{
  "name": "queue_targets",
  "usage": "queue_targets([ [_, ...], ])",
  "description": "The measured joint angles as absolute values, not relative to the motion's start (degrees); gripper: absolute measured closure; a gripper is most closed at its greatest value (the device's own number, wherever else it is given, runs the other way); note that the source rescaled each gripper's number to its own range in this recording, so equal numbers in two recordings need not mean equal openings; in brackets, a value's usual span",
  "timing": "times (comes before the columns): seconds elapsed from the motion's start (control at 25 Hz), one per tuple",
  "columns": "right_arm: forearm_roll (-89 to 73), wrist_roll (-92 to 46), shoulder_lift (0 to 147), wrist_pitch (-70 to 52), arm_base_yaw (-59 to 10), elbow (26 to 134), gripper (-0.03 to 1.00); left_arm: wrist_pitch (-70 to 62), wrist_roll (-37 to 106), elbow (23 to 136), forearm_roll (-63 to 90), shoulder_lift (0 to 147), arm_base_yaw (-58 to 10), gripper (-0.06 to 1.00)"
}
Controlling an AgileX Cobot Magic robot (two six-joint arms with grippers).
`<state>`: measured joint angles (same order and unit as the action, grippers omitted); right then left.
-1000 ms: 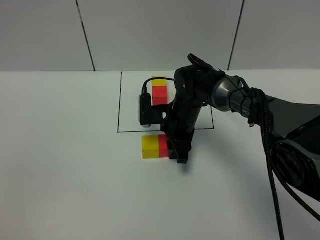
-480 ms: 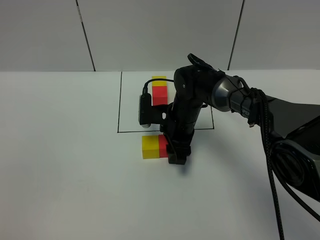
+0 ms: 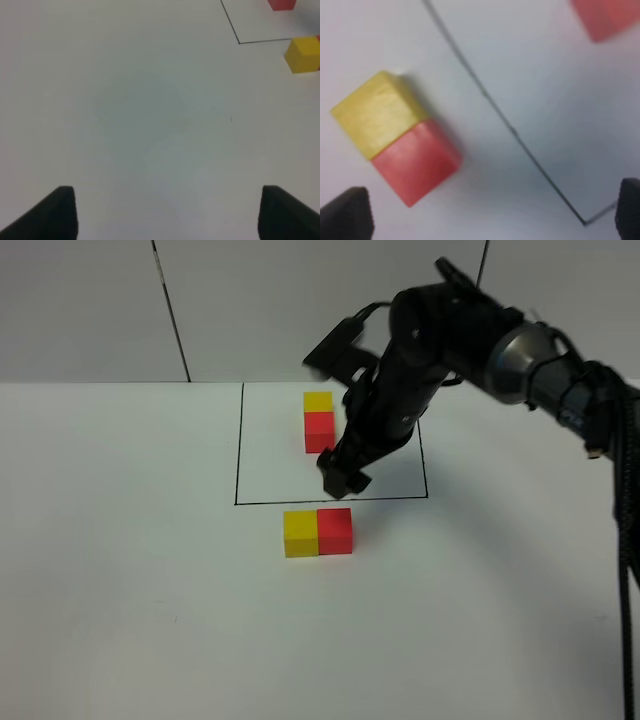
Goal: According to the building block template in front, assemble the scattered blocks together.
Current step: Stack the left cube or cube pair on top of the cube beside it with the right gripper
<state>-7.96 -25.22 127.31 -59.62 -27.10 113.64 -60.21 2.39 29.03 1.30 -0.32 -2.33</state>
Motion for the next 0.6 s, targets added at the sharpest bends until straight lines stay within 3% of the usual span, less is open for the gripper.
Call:
queue_targets([
  [0.28,1.16,-1.89,117.97,-51.14,-21.28,102.78,0.08,-60.21,2.39,29.03,1.3,-0.32,-2.33,0.23],
  [0.6,2.02,8.69,106.95,-35.97,-19.09,81.53,0.09,-60.21,2.39,29.03,1.3,-0.32,-2.33,0.23],
])
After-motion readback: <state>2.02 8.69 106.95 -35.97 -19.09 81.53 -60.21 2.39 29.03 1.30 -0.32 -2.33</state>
